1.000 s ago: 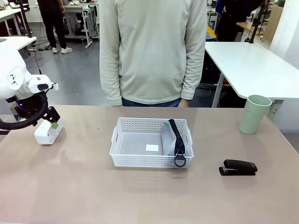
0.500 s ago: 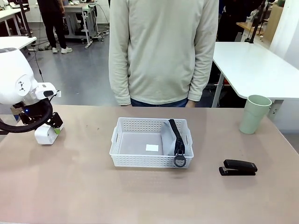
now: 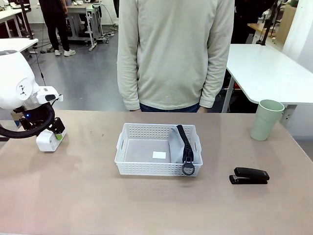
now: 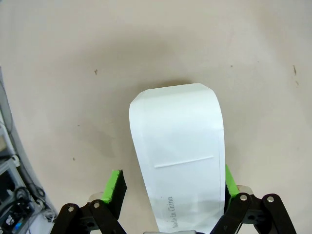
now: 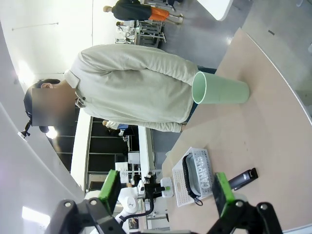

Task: Efficiently arrange items inside the basket to fit them all.
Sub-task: Pick up the Digital clock and place it inside the Organizing basket.

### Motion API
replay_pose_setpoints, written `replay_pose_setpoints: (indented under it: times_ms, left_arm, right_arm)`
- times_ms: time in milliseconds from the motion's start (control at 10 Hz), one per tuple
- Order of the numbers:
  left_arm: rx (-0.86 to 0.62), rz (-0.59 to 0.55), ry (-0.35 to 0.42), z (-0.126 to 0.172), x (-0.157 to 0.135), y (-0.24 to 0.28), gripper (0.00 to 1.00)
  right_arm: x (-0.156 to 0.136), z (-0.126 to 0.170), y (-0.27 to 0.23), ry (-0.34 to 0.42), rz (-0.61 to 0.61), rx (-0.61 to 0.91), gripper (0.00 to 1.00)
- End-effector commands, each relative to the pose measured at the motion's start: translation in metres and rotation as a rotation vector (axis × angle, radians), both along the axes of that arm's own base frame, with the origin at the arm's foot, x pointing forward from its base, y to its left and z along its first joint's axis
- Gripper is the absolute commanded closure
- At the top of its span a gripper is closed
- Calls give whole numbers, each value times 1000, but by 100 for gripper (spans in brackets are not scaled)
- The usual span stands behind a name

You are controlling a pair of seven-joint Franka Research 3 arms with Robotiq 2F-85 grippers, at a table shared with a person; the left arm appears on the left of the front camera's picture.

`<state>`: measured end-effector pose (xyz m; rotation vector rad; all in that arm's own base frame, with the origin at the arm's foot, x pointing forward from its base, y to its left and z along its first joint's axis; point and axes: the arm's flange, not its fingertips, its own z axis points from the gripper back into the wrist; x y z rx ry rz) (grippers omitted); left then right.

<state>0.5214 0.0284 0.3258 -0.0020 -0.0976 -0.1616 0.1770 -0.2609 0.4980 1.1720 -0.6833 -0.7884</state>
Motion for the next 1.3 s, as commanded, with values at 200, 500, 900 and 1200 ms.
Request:
replay_pose_setpoints:
  times_ms: [200,500,900,1200]
  left_arm:
    - [67,9,1,-8,8,-10,100]
    - [68,0,2,-10,10,-14,93]
    - [-21,-49,100,37,1,2,100]
    - [-135,39,45,160,-40,36,100]
  right_arm:
    - [1,3,-2,-27,1,-1,0]
    - [1,3,-2,-27,1,-1,0]
    - [1,3,-2,-27,1,-1,0]
    - [1,3,-2,-27,1,-1,0]
